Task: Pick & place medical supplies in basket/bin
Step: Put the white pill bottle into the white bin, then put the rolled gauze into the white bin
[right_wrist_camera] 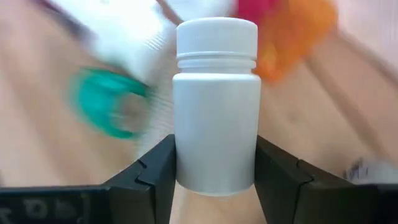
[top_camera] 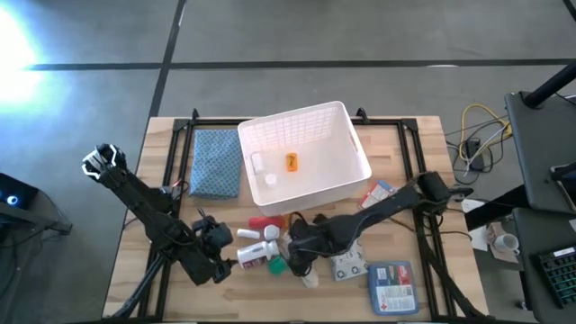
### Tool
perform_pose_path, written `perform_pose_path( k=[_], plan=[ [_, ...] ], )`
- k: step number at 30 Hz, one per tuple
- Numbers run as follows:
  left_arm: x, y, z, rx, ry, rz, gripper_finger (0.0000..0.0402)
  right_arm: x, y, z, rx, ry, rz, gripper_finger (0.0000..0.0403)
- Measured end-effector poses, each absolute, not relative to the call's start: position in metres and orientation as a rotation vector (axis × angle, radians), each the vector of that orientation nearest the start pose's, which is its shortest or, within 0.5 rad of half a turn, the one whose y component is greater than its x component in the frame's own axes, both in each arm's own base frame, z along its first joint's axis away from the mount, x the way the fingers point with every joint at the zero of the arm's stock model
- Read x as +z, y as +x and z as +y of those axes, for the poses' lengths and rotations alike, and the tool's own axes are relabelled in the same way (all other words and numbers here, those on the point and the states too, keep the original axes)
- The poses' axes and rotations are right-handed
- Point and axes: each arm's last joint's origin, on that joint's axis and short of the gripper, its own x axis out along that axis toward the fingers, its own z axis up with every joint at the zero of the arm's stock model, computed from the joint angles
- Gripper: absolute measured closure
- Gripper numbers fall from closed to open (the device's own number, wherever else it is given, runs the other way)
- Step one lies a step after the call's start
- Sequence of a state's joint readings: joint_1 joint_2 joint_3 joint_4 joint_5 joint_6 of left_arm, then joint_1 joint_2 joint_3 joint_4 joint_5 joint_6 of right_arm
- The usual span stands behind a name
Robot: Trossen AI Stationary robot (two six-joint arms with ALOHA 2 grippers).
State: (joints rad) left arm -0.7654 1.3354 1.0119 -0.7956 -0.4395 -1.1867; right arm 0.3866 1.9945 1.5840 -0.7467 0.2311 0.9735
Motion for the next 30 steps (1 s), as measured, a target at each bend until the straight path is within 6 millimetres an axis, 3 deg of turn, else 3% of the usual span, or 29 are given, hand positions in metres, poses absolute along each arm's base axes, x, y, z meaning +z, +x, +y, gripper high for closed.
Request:
perform_pose_path(
  k=[7, 10, 13, 18, 22, 26, 30],
  plan=[
    [0.254, 0.19, -0.164, 0.298, -0.442, 0.89, 0.0043, 0.303, 0.367, 0.139, -0.204, 0.509, 0.763, 0.0244],
    [0.254, 0.19, -0.164, 0.299, -0.441, 0.89, 0.0043, 0.344, 0.345, 0.125, -0.303, 0.5, 0.581, 0.0237],
    [0.252, 0.189, -0.163, 0.304, -0.436, 0.888, 0.0043, 0.37, 0.327, 0.1, -0.493, 0.479, 0.43, 0.0223],
    [0.245, 0.188, -0.161, 0.324, -0.413, 0.89, 0.0043, 0.382, 0.317, 0.053, -0.639, 0.499, 0.416, 0.0182],
    [0.233, 0.184, -0.157, 0.345, -0.381, 0.915, 0.0043, 0.382, 0.318, 0.027, -0.677, 0.52, 0.434, 0.0139],
    [0.222, 0.18, -0.153, 0.362, -0.353, 0.936, 0.0043, 0.38, 0.321, 0.015, -0.708, 0.519, 0.442, 0.0105],
    [0.212, 0.177, -0.15, 0.344, -0.263, 0.963, 0.0043, 0.38, 0.32, 0.023, -0.653, 0.46, 0.474, 0.0092]
  ],
)
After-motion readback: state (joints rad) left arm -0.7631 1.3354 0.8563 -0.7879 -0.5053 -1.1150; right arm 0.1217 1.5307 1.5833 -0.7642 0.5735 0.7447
